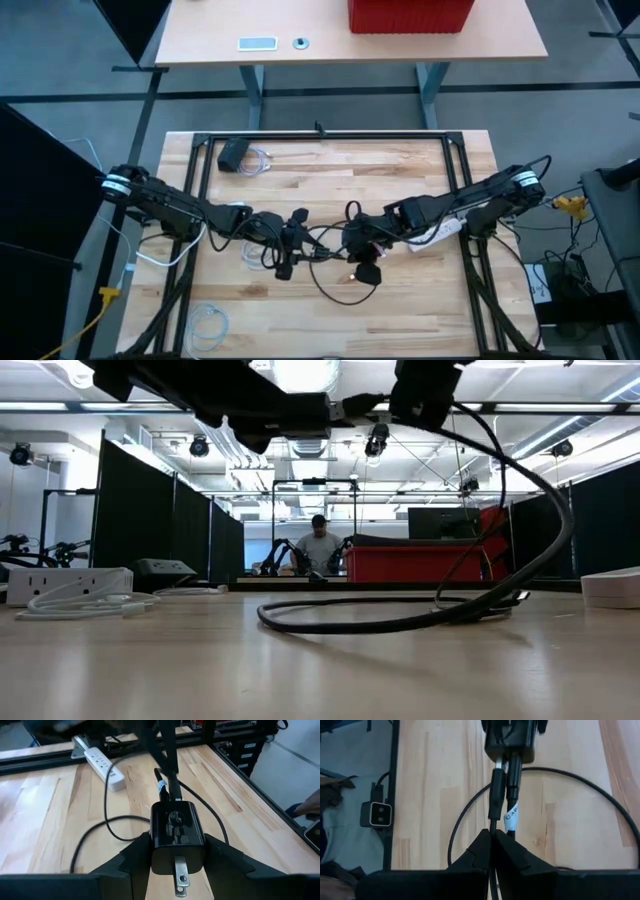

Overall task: Insert USB
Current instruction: Insert the black charger cable into the black charger adapter

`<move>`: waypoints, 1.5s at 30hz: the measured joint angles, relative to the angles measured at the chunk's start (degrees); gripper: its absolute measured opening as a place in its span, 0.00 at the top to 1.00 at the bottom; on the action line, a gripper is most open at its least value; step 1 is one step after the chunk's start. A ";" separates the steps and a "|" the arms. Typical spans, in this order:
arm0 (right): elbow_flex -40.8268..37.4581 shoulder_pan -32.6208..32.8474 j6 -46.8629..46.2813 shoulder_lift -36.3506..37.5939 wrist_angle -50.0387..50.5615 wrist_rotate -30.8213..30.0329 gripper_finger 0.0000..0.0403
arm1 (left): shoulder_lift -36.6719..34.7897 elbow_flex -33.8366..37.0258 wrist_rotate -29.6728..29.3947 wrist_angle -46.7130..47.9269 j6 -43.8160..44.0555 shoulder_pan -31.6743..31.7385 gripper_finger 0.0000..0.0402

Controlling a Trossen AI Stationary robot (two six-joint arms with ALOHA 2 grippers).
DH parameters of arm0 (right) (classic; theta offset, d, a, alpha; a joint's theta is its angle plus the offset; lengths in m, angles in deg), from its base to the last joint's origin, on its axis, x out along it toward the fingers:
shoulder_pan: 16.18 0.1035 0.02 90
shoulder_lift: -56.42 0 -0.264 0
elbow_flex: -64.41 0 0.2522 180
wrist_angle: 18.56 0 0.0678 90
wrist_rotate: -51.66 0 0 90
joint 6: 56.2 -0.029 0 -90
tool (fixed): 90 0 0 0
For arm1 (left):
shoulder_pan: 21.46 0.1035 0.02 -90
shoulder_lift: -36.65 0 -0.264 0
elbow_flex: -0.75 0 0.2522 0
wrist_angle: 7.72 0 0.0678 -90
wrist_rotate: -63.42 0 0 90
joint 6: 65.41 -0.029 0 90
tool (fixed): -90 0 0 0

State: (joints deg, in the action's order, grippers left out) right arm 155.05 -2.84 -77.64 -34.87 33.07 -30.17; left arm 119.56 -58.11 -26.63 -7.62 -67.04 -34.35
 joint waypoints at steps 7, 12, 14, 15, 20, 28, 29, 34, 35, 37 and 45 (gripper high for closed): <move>0.40 0.00 0.44 0.09 -0.11 -0.18 1.00 | -0.02 0.02 -0.05 -0.27 0.20 0.02 0.63; 0.04 0.04 -0.27 0.05 -0.08 -0.28 1.00 | -0.14 0.07 -0.96 -2.49 0.45 0.04 0.63; -0.02 0.07 -0.45 0.05 -0.15 -0.27 1.00 | -0.15 0.07 -1.08 -3.13 0.86 0.06 0.63; -0.06 0.07 -0.48 0.05 -0.14 -0.30 1.00 | -0.15 0.07 -1.10 -3.25 1.07 0.06 0.63; -0.24 0.07 -0.65 0.05 -0.40 -0.77 1.00 | -0.15 0.07 -1.10 -3.27 2.22 0.06 0.63; -1.27 0.04 -0.65 0.03 -0.57 -2.15 1.00 | -0.20 0.07 -0.68 -3.53 2.16 -0.31 0.63; -1.31 0.04 -0.65 0.00 -0.59 -2.22 1.00 | -0.20 0.07 -0.68 -3.63 2.16 -0.31 0.63; -1.31 0.28 -0.46 -0.02 -0.68 -2.72 1.00 | -0.22 0.07 -0.70 -3.67 2.39 -0.31 0.63; -1.31 0.44 -0.42 -0.02 -0.69 -3.27 1.00 | -0.22 0.07 -0.70 -3.68 2.64 -0.31 0.63; -1.31 0.95 -0.08 0.01 -0.68 -4.81 1.00 | -0.22 0.07 -0.72 -3.68 3.07 -0.30 0.63; -1.31 3.79 0.36 0.88 -2.48 -7.74 1.00 | -0.26 0.66 -0.90 -8.54 4.13 -0.33 0.63</move>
State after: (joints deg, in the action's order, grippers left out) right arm 153.74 0.96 -77.27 -33.99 30.59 -37.91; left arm 119.30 -57.45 -27.53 -16.16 -62.91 -34.68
